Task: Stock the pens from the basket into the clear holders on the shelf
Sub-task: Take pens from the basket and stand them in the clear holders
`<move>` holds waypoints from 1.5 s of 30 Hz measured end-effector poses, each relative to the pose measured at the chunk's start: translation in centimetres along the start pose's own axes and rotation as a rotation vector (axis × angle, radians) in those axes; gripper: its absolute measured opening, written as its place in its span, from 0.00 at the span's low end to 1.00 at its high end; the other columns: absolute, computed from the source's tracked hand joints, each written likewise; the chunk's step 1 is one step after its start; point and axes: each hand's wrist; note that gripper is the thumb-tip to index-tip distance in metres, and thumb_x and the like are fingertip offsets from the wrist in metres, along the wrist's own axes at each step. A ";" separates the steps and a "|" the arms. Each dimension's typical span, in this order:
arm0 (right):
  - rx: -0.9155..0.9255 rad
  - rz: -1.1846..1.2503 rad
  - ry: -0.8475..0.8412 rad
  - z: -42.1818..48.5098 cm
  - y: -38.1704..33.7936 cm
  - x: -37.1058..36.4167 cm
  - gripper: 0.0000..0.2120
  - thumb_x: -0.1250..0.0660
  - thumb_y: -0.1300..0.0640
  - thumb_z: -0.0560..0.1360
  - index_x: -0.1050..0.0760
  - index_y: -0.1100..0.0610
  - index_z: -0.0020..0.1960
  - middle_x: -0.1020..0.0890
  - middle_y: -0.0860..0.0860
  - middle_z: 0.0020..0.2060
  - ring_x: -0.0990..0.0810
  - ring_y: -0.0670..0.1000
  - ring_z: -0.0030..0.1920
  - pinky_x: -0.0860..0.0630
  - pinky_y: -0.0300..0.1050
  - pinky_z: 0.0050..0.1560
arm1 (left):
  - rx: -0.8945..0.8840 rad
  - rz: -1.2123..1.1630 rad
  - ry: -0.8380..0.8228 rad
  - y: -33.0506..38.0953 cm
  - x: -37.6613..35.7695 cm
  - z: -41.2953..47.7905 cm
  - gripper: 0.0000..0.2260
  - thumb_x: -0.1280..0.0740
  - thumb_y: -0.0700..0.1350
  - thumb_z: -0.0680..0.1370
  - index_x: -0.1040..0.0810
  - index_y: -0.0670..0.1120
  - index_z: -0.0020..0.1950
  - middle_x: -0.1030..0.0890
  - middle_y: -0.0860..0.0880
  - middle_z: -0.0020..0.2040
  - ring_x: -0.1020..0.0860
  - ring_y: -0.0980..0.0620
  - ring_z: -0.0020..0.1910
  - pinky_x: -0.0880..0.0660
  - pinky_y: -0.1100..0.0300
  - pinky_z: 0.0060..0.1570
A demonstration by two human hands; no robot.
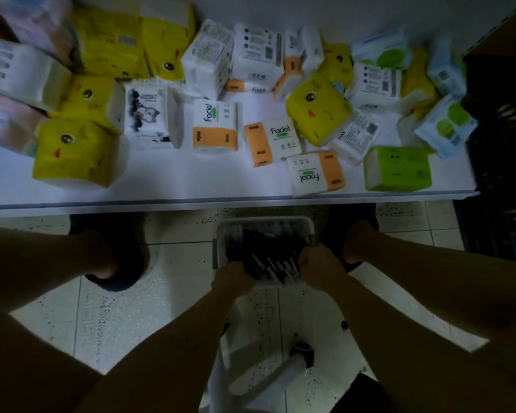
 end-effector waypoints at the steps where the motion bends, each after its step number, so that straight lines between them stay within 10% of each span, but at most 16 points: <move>1: 0.021 0.006 0.026 0.1 -0.3 -0.2 0.12 0.40 0.61 0.78 0.23 0.64 0.57 0.22 0.59 0.55 0.24 0.60 0.55 0.24 0.50 0.55 | 0.020 -0.028 0.027 -0.1 -0.4 0.3 0.15 0.37 0.48 0.78 0.22 0.37 0.54 0.27 0.48 0.36 0.25 0.49 0.41 0.28 0.60 0.37; 6: 0.057 -0.042 0.021 0.4 -1.6 -1.6 0.13 0.39 0.57 0.76 0.24 0.61 0.57 0.25 0.60 0.59 0.27 0.61 0.59 0.25 0.52 0.57 | 0.034 -0.225 0.147 0.0 0.9 -0.1 0.11 0.31 0.47 0.75 0.21 0.39 0.50 0.19 0.42 0.45 0.19 0.45 0.46 0.21 0.54 0.47; 15: -0.004 -0.058 -0.124 1.1 -1.8 -1.9 0.17 0.42 0.55 0.78 0.27 0.63 0.62 0.31 0.63 0.68 0.35 0.63 0.67 0.36 0.54 0.70 | 0.004 -0.346 0.177 -0.1 3.1 -2.1 0.04 0.33 0.40 0.74 0.24 0.45 0.39 0.18 0.43 0.37 0.21 0.48 0.35 0.24 0.60 0.36; 25: -0.015 -0.015 -0.134 0.9 -2.1 -1.3 0.15 0.41 0.56 0.79 0.25 0.63 0.60 0.32 0.63 0.68 0.32 0.62 0.67 0.31 0.52 0.66 | 0.004 -0.303 0.038 0.2 2.2 -3.7 0.12 0.43 0.40 0.82 0.31 0.40 0.64 0.22 0.43 0.42 0.27 0.52 0.32 0.30 0.65 0.27; 32: -0.051 0.067 -0.010 0.2 -2.2 -1.3 0.15 0.37 0.60 0.78 0.33 0.58 0.33 0.27 0.61 0.46 0.26 0.57 0.56 0.28 0.46 0.50 | -0.029 -0.172 0.144 0.4 2.0 -3.5 0.15 0.46 0.44 0.82 0.30 0.38 0.65 0.23 0.35 0.59 0.22 0.38 0.53 0.24 0.51 0.45; 38: -0.103 0.207 0.142 0.6 -1.9 -1.0 0.13 0.37 0.64 0.78 0.31 0.58 0.35 0.27 0.51 0.34 0.23 0.54 0.42 0.30 0.41 0.39 | -0.066 -0.162 0.208 0.0 1.8 -2.9 0.14 0.45 0.43 0.83 0.29 0.38 0.63 0.24 0.35 0.61 0.23 0.34 0.56 0.25 0.45 0.54; 45: -0.153 0.335 0.077 -0.1 -1.9 -0.3 0.15 0.38 0.58 0.79 0.31 0.64 0.63 0.23 0.60 0.58 0.23 0.59 0.57 0.28 0.43 0.47 | -0.024 -0.224 0.112 0.4 1.7 -2.3 0.24 0.44 0.36 0.79 0.46 0.38 0.74 0.33 0.33 0.70 0.32 0.32 0.67 0.24 0.47 0.57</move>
Point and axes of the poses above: each hand's wrist, its own z-axis towards the middle knuckle, its own x-axis out of the back of the hand, y = z × x
